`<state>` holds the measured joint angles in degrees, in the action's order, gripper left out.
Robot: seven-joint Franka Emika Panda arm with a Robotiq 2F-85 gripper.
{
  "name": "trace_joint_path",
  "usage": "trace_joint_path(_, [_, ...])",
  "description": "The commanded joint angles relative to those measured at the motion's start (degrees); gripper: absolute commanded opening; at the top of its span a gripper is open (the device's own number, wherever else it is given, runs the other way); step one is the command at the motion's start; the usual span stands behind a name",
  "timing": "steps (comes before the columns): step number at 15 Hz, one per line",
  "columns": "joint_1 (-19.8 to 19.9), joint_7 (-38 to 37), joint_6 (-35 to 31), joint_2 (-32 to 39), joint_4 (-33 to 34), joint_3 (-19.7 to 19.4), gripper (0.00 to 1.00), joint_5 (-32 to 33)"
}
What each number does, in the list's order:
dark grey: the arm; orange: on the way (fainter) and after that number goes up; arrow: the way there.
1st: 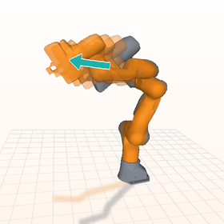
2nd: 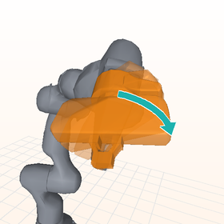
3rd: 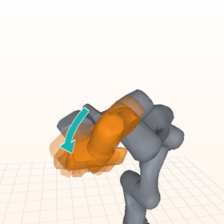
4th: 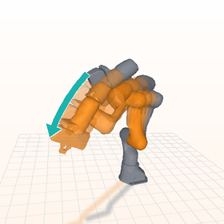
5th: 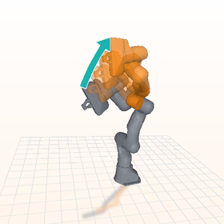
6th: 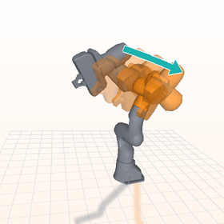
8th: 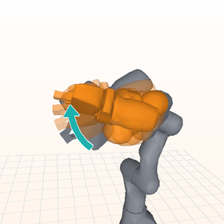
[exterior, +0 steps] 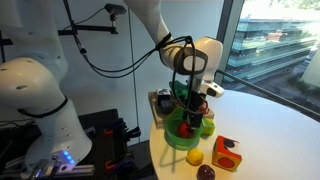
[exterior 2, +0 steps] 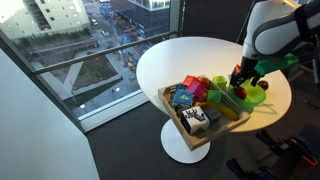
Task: Pick up the red apple from the green bowl and put it on the table
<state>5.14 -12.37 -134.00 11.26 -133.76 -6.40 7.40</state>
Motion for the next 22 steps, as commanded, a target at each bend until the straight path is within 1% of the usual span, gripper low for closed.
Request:
trace_joint_path(1, [-0.4, 0.1, -1.6, 0.2, -0.2, -0.1, 1.0, -0.8])
trace_joint_path(8, [-1.1, -0.1, -5.0, 2.0, -0.2, -0.1, 1.0, -0.6])
trace_joint_path(14, [-1.6, 0.0, -5.0, 3.6, 0.2, -0.1, 1.0, -0.6])
trace_joint_path(15, [-1.7, 0.0, -5.1, 3.7, 0.2, -0.2, 0.75, -0.5])
trace_joint_path(16, [-1.8, -0.1, -5.1, 3.6, 0.1, -0.2, 0.75, -0.4])
trace_joint_path(17, [-1.8, -0.1, -5.1, 3.5, 0.0, -0.3, 0.66, -0.4])
trace_joint_path(18, [-1.8, -0.1, -5.0, 3.1, -0.1, -0.3, 0.6, -0.4])
trace_joint_path(22, [-1.6, 0.0, -4.9, 1.8, -0.5, -0.4, 0.6, -0.7])
